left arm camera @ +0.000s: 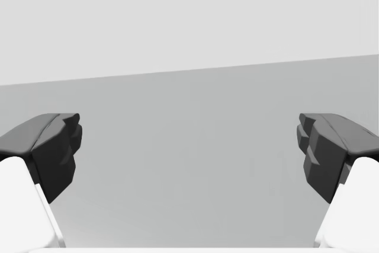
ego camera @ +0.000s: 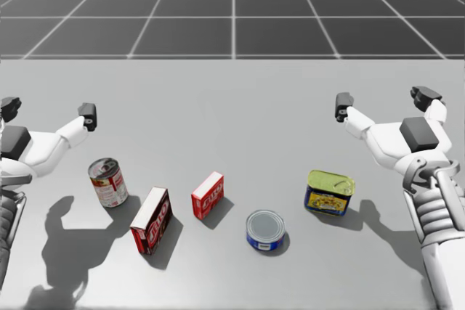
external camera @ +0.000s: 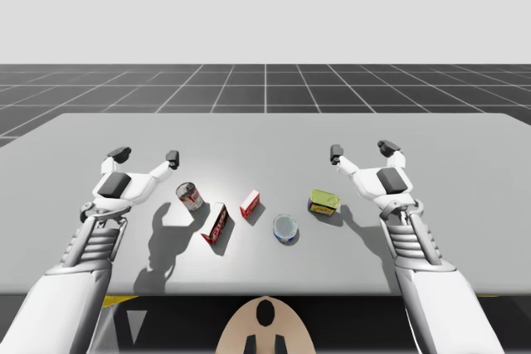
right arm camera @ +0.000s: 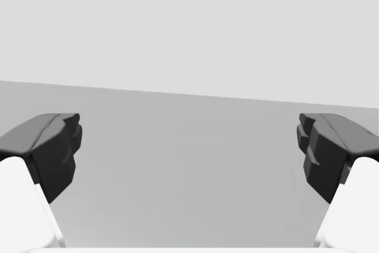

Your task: Grasp the tuna can and hold it up.

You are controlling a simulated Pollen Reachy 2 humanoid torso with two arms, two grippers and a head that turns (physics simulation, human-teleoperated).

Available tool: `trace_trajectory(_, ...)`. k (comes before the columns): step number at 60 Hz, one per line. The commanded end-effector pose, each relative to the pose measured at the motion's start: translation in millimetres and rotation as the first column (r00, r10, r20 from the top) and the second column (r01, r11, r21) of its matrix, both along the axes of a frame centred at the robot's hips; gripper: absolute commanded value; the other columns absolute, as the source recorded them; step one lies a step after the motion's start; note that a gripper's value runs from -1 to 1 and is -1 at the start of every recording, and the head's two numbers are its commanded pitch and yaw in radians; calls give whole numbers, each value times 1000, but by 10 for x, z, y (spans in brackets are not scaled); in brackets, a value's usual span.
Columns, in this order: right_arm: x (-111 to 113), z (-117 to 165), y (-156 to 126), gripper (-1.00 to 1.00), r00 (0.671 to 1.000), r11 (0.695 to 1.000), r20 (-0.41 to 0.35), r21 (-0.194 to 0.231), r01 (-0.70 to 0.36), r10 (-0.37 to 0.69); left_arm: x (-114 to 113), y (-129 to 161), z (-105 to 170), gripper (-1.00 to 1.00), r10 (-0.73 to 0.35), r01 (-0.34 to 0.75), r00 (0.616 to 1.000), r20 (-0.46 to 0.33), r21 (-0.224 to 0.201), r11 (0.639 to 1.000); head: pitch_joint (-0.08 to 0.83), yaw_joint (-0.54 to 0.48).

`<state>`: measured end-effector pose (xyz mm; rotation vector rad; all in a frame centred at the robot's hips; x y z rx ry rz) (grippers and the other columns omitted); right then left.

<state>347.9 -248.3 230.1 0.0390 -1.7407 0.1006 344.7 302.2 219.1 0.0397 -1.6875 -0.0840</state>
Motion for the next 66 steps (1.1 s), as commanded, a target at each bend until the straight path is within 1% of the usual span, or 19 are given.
trace_trajectory(1, 2, 5, 1, -1000, 1000, 1000, 2, -1, -2, 2, 7, 3, 1, -1000, -1, 0, 1000, 4, 2, 1000, 590, 0)
trace_trajectory(10, -3, 4, 6, -1000, 1000, 1000, 2, 0, -8, 8, 4, -2, 5, -1000, -2, 2, 1000, 9, 2, 1000, 690, -37)
trace_trajectory(18, -5, 6, 11, -1000, 1000, 1000, 2, 1, -10, 10, 0, -4, 7, -1000, -5, 5, 1000, 12, 3, 1000, 743, -78)
trace_trajectory(28, -10, 9, 20, -1000, 1000, 1000, 2, 5, -18, 18, -3, -12, 6, -1000, -5, 5, 1000, 14, 5, 1000, 759, -104)
trace_trajectory(36, -54, 71, 35, -1000, 999, 998, -1, 38, -40, 40, -6, -15, 7, -1000, 0, 0, 1000, 12, 3, 1000, 753, -91)
trace_trajectory(38, -130, 154, 49, -1000, 997, 995, -4, 72, -71, 72, -5, -14, 7, -1000, 1, -1, 1000, 11, 2, 1000, 752, -89)
trace_trajectory(42, -269, 278, 68, -1000, 990, 985, 5, 95, -142, 142, -5, -13, 6, -1000, 2, -2, 1000, 9, -1, 1000, 748, -90)
trace_trajectory(45, -426, 363, 109, -1000, 975, 973, -4, 65, -221, 222, -6, -13, 9, -1000, 3, -3, 1000, 9, -1, 1000, 746, -90)
trace_trajectory(47, -537, 412, 140, -1000, 972, 971, -8, 54, -233, 234, -5, -11, 10, -1000, 3, -3, 1000, 9, -2, 1000, 746, -89)
trace_trajectory(48, -643, 449, 164, -1000, 961, 960, -10, 53, -275, 276, -4, -10, 9, -1000, 3, -3, 1000, 9, -1, 1000, 747, -89)
trace_trajectory(51, -756, 461, 201, -1000, 958, 957, -7, 44, -286, 286, -3, -8, 9, -1000, 3, -3, 1000, 8, -1, 1000, 750, -88)
trace_trajectory(52, -825, 455, 226, -1000, 957, 955, 1, 64, -290, 290, -2, -9, 9, -1000, 4, -4, 1000, 7, -1, 1000, 750, -87)
trace_trajectory(54, -914, 470, 253, -1000, 947, 945, 0, 56, -321, 322, 1, -10, 7, -1000, 4, -4, 1000, 6, 0, 1000, 751, -86)
trace_trajectory(55, -985, 460, 282, -1000, 945, 942, -4, 71, -327, 328, 4, -10, 7, -1000, 4, -4, 1000, 6, 0, 1000, 751, -86)
trace_trajectory(57, -1071, 451, 308, -1000, 932, 931, -16, 55, -360, 361, 5, -11, 6, -1000, 5, -5, 1000, 5, 1, 1000, 751, -85)
trace_trajectory(61, -1206, 409, 361, -1000, 917, 917, -31, 61, -394, 397, 11, -11, 4, -1000, 6, -6, 1000, 4, 2, 1000, 750, -84)
trace_trajectory(62, -1256, 379, 387, -1000, 912, 911, -36, 76, -404, 408, 13, -12, 2, -1000, 7, -7, 1000, 3, 2, 1000, 750, -85)
trace_trajectory(64, -1315, 348, 413, -1000, 902, 902, -41, 66, -427, 430, 15, -12, 1, -1000, 8, -8, 1000, 3, 3, 1000, 750, -84)
trace_trajectory(66, -1356, 310, 434, -1000, 897, 898, -52, 76, -434, 438, 16, -10, -1, -1000, 8, -8, 1000, 2, 2, 1000, 751, -84)
